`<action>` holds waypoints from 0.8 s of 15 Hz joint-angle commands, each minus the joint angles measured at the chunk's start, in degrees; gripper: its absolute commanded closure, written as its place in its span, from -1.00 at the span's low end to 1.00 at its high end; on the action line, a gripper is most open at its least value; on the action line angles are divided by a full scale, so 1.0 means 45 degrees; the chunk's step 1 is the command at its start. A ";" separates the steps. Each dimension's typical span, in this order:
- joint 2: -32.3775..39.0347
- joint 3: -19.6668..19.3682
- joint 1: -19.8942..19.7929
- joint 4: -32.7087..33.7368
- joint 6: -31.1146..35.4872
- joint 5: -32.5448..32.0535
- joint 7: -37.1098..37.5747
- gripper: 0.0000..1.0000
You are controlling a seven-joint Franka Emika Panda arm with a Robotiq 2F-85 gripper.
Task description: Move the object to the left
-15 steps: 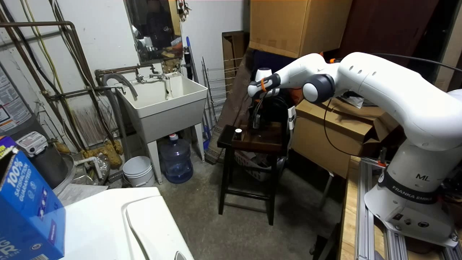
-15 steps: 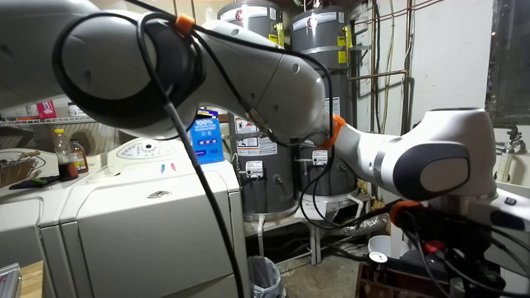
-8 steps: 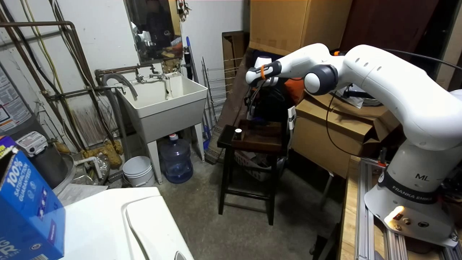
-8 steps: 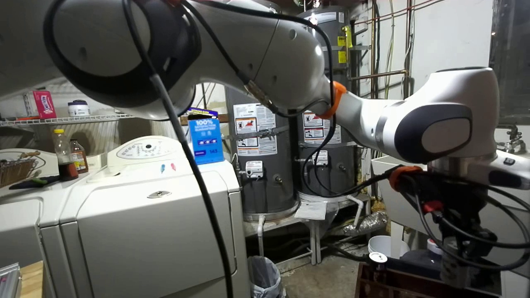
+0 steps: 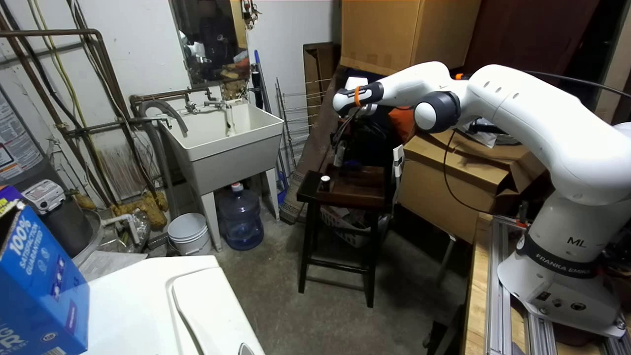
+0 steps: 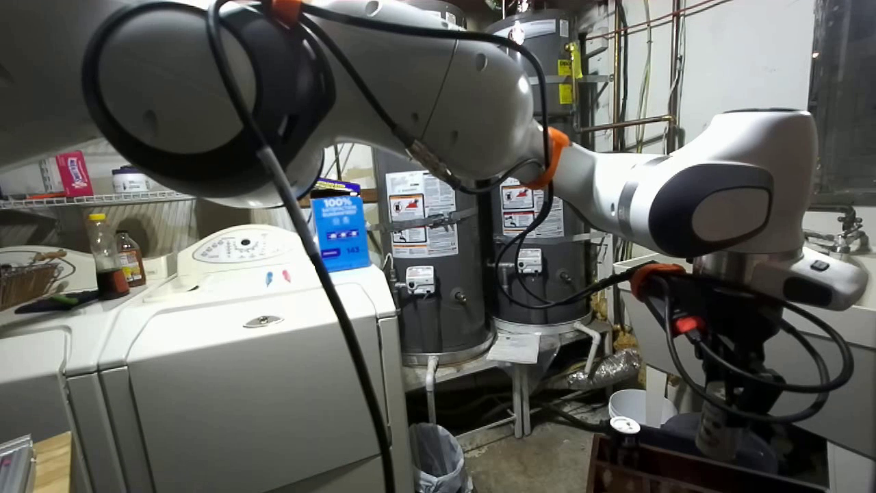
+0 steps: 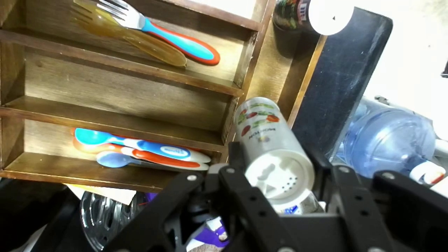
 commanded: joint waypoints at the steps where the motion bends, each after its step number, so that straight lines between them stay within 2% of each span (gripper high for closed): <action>1: 0.0120 -0.0023 0.0048 0.0033 0.0251 0.0025 0.0200 0.60; 7: 0.1271 -0.0283 0.0152 0.0598 0.2438 -0.0003 0.1698 0.60; 12: 0.2202 -0.0178 0.0179 0.1542 0.2351 0.0210 0.2330 0.60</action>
